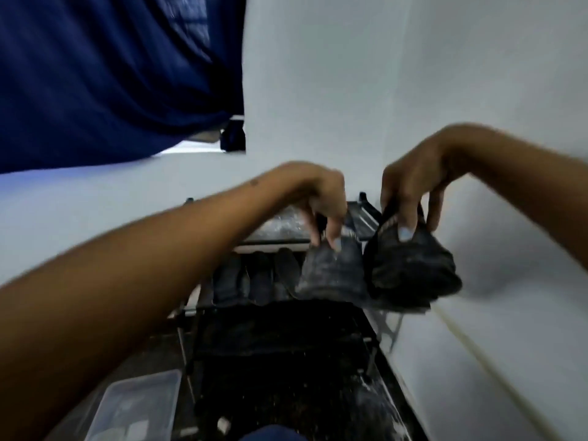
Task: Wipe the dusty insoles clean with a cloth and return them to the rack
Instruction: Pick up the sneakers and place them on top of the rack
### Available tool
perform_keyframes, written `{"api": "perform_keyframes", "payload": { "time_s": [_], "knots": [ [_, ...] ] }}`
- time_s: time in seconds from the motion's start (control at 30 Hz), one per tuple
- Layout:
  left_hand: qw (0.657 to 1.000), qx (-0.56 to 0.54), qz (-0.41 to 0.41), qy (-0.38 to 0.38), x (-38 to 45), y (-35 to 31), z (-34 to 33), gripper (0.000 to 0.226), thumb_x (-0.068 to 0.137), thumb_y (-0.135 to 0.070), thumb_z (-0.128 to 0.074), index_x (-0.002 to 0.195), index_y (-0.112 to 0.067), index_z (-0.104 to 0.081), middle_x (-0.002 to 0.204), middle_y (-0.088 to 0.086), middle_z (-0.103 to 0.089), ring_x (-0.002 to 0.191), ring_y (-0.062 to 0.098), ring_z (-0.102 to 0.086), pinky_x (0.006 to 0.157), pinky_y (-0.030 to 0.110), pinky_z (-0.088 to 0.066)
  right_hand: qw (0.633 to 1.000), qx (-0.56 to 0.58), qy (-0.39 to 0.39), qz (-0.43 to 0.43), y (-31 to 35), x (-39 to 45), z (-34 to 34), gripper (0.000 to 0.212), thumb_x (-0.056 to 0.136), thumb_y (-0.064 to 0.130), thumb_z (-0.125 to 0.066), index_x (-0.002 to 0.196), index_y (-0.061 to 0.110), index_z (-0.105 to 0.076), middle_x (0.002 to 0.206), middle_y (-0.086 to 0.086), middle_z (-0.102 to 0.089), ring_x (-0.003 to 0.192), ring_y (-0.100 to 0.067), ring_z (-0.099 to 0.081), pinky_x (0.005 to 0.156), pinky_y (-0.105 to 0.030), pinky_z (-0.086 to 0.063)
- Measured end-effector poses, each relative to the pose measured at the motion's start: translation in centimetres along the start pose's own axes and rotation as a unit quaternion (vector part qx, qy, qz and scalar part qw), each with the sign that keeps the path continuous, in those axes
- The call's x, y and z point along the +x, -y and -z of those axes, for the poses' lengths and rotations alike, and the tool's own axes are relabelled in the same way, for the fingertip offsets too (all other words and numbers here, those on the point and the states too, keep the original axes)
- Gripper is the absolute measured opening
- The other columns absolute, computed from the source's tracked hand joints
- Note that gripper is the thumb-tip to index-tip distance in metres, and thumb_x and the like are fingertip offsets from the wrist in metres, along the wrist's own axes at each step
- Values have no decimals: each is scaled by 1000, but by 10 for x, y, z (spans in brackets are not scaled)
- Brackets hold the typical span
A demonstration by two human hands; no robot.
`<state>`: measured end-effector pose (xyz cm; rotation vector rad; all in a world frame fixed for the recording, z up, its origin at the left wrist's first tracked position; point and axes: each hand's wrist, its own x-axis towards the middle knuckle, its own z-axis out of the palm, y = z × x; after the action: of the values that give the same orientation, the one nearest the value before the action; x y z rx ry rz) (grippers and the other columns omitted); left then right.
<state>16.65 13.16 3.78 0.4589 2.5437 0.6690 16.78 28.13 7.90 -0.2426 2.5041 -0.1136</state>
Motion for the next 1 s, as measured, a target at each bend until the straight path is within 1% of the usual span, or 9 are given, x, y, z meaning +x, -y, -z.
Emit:
{"api": "perform_keyframes", "payload": {
  "time_s": [0.1,0.27,0.33,0.4,0.47,0.5,0.6,0.8,1.0],
  "knots": [
    [989,26,-22,-145,-23,-12,54,29,69,11,-75,94,9,-61,76,17,-63,80,32,-66,70,36,-59,989,20,-136,46,17,-21,47,24,62,2,-80,85,8,-74,82,-9,-74,76,-20,-69,63,-31,-58],
    [947,100,11,-304,-5,12,96,50,65,3,-82,109,6,-58,87,21,-70,75,30,-71,74,37,-59,940,86,-316,94,38,22,70,29,56,2,-86,81,4,-72,64,-3,-70,68,-21,-65,56,-28,-59],
    [920,152,26,-360,19,33,98,47,65,-1,-82,109,2,-63,96,20,-70,82,29,-71,73,31,-57,914,62,-390,97,45,61,66,38,53,10,-89,87,6,-72,75,-7,-67,70,-21,-61,52,-21,-54],
    [894,181,24,-410,41,58,92,36,72,-1,-75,106,-1,-65,109,20,-65,97,31,-65,74,28,-50,874,12,-476,93,51,104,53,46,55,18,-89,97,9,-71,92,-9,-68,82,-22,-60,62,-21,-46],
    [881,188,25,-434,60,82,87,17,79,2,-64,96,-2,-62,109,20,-60,100,34,-61,70,29,-44,845,16,-526,94,57,144,35,43,63,16,-83,102,13,-67,104,-11,-66,98,-28,-60,75,-28,-47],
    [878,193,29,-437,68,94,85,10,80,4,-60,86,-4,-57,103,20,-59,96,34,-60,68,29,-42,836,12,-541,93,61,163,27,38,67,14,-79,103,14,-65,105,-11,-65,100,-31,-59,76,-31,-46],
    [878,201,40,-432,89,124,81,19,79,8,-54,70,-6,-46,88,14,-51,82,31,-56,63,30,-40,823,-17,-561,92,69,201,3,27,75,7,-66,101,12,-62,96,-11,-66,90,-32,-60,68,-32,-46],
    [884,218,41,-411,99,144,74,16,80,10,-55,79,-5,-49,84,10,-43,75,26,-48,65,28,-40,834,13,-545,89,69,230,-24,31,76,3,-66,105,12,-62,92,-10,-67,87,-31,-60,67,-32,-47],
    [899,209,66,-380,95,147,56,33,80,10,-54,62,-9,-34,70,6,-34,76,25,-47,63,28,-40,835,4,-541,100,72,230,-42,28,78,2,-63,105,8,-58,94,-12,-63,89,-32,-58,65,-33,-43]
  ]
}}
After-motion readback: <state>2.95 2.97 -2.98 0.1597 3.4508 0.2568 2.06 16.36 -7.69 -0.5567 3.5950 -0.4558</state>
